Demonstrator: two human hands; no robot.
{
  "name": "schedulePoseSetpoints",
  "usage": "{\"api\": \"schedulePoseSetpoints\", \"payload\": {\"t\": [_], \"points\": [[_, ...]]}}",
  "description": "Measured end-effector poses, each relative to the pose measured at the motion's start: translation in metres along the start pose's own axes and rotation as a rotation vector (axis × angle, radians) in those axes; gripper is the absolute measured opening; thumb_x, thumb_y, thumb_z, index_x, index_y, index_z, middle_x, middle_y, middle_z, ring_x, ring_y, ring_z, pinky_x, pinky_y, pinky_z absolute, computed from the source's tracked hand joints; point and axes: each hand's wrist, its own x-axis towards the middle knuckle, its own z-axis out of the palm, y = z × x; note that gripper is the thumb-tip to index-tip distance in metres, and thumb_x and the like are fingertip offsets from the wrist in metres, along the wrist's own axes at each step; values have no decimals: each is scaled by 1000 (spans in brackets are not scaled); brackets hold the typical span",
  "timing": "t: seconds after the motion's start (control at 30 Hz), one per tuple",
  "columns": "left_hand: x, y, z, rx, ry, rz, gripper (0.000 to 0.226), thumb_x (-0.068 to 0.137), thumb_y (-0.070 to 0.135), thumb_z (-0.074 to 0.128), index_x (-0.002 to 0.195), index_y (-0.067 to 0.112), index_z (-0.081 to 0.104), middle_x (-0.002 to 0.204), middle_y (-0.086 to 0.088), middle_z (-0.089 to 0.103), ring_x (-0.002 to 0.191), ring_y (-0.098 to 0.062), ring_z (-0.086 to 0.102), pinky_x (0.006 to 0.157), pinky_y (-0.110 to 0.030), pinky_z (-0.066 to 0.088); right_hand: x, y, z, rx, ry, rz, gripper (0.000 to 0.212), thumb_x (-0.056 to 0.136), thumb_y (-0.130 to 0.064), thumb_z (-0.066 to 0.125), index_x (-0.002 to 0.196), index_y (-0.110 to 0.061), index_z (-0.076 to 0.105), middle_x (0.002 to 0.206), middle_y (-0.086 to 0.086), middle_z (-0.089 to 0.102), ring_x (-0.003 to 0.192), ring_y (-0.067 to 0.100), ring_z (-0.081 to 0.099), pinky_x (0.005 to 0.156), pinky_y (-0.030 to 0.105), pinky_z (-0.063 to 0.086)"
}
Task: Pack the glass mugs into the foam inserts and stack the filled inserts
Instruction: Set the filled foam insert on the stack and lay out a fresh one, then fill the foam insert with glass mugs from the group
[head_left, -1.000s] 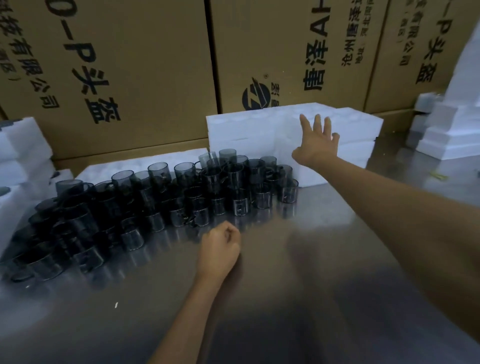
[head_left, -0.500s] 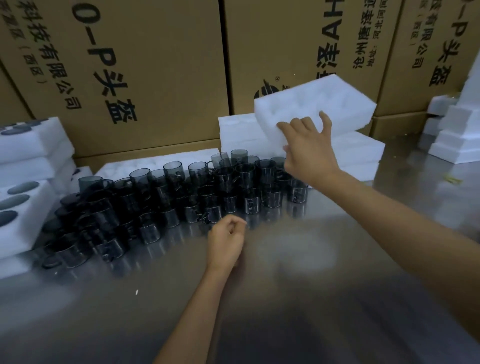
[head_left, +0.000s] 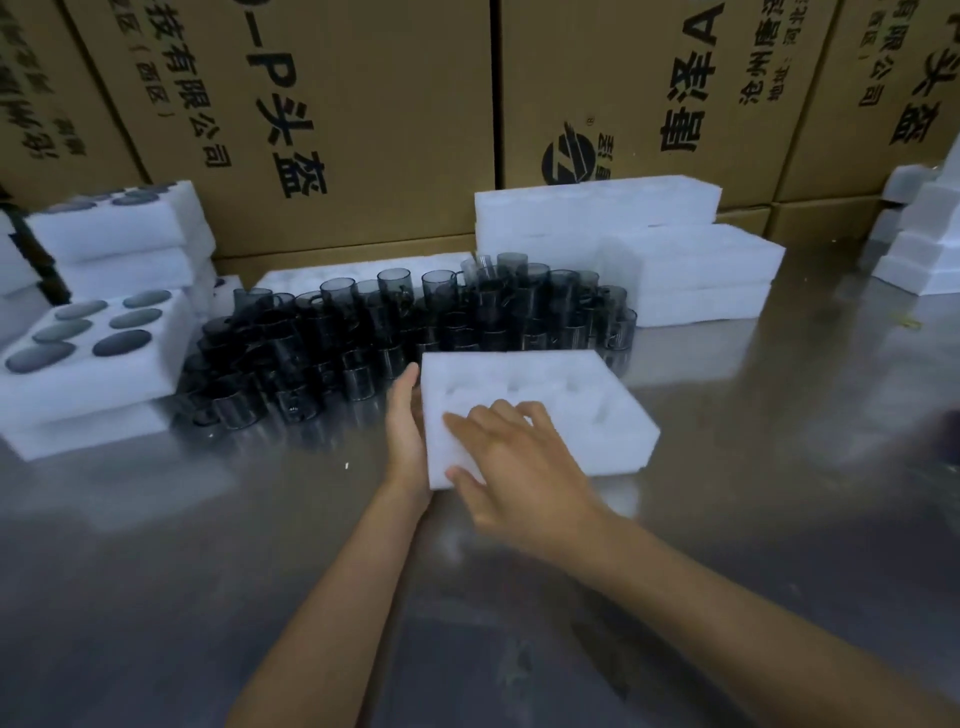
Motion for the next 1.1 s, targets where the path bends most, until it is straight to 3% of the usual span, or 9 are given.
{"api": "schedulePoseSetpoints", "payload": {"t": [0.07,0.2,0.33,0.47,0.67,0.77,0.83,0.97,1.1], "points": [[-10,11,-14,199,31,12,36,92,32,63,122,12,63,104,-9,67,88,-22,67,73,-32,54,-4,-7,4,11,-28,-43,45,98,-39,49,135,-15,52,116,1,57,109,21,47,99,37,30],[-27,34,-41,486,-46,54,16,86,13,66,101,16,69,87,-4,72,75,-17,70,58,-26,53,3,-17,1,183,-52,-57,42,97,-51,52,125,-22,64,111,-6,58,103,11,44,90,31,34],[-28,49,-57,511,-12,99,24,85,8,62,105,17,72,90,-7,74,78,-19,70,59,-28,55,28,-10,-5,388,38,43,33,98,-43,56,120,-22,69,109,-7,62,107,11,48,96,35,41],[-21,53,-64,535,-6,160,26,89,7,62,112,16,71,106,-15,73,97,-30,70,83,-44,56,77,-10,0,406,36,93,31,97,-28,56,126,-19,64,116,-2,61,114,17,49,101,41,41],[-8,60,-76,514,34,105,24,83,15,66,92,33,77,93,-2,77,87,-20,74,72,-32,57,177,-41,33,454,-66,136,50,94,-23,54,144,-28,47,131,7,53,127,27,45,105,47,38],[-2,59,-80,502,57,103,28,78,16,66,92,39,77,96,1,77,89,-20,74,74,-34,59,219,-53,50,569,-150,183,52,95,-20,51,146,-29,46,109,1,58,118,27,52,103,46,45],[0,59,-80,465,55,101,26,85,12,67,92,35,78,93,-1,78,84,-19,75,67,-30,59,236,-60,63,543,-241,212,51,96,-22,52,146,-31,45,126,3,59,125,30,52,102,44,48],[3,57,-82,504,130,126,16,94,10,63,89,18,76,72,-1,73,67,-14,71,58,-27,52,246,-65,90,415,-218,255,19,96,-29,57,114,-23,52,122,9,60,117,33,53,84,39,48],[-1,56,-78,528,128,148,20,95,15,62,83,25,76,76,0,74,77,-17,70,69,-32,53,234,-60,88,339,-74,212,23,94,-36,61,101,-18,48,105,6,67,102,31,59,78,37,47]]}}
